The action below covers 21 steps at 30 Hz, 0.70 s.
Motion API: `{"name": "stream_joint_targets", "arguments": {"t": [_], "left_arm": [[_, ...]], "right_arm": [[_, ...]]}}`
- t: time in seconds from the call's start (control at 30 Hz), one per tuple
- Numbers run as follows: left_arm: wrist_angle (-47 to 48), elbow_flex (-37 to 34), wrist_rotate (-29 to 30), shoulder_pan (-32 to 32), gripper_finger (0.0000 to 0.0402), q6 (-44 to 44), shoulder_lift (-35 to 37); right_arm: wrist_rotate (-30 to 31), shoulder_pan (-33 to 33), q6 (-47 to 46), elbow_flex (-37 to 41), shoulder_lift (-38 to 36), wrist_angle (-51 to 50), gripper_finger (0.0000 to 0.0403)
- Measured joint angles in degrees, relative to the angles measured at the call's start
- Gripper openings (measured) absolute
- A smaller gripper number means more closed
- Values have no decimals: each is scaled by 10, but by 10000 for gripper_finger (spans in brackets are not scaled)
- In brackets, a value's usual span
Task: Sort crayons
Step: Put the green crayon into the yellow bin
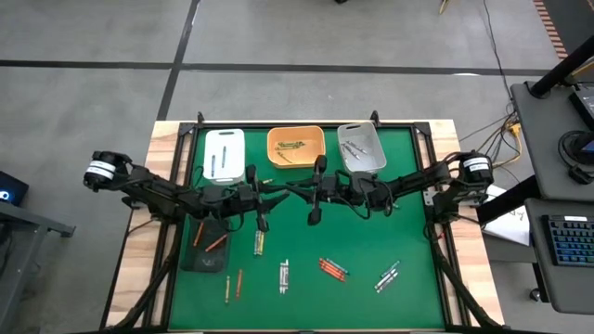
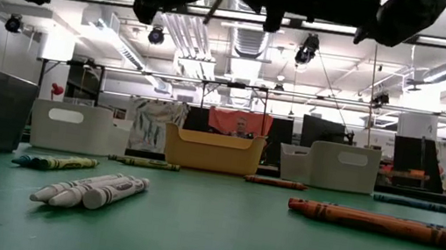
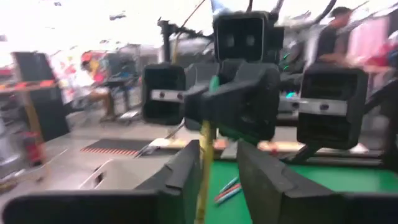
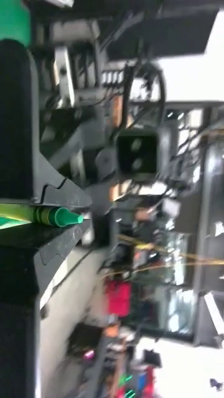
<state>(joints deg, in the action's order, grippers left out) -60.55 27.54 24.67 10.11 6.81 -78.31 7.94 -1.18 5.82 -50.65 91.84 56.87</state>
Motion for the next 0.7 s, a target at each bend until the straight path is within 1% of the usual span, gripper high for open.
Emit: {"name": "stream_joint_targets", "arguments": {"t": [0.07,0.2,0.37,0.47,0.53,0.7], "left_arm": [[31,0,28,0,109,0,19],[109,0,63,0,130,-13,64],[205,0,90,0,137,-41,121],[249,0,103,0,137,-67,148],[271,0,105,0,137,-78,160],[281,-1,108,0,137,-84,169]], "right_arm": [[13,18,-13,-14,-11,-61,14],[16,64,-37,-63,-19,-233,14],[17,132,-63,-140,4,-442,13],[18,170,-68,-178,32,-535,13],[17,190,-70,-192,52,-560,13],[12,216,-75,-201,93,-566,13]]}}
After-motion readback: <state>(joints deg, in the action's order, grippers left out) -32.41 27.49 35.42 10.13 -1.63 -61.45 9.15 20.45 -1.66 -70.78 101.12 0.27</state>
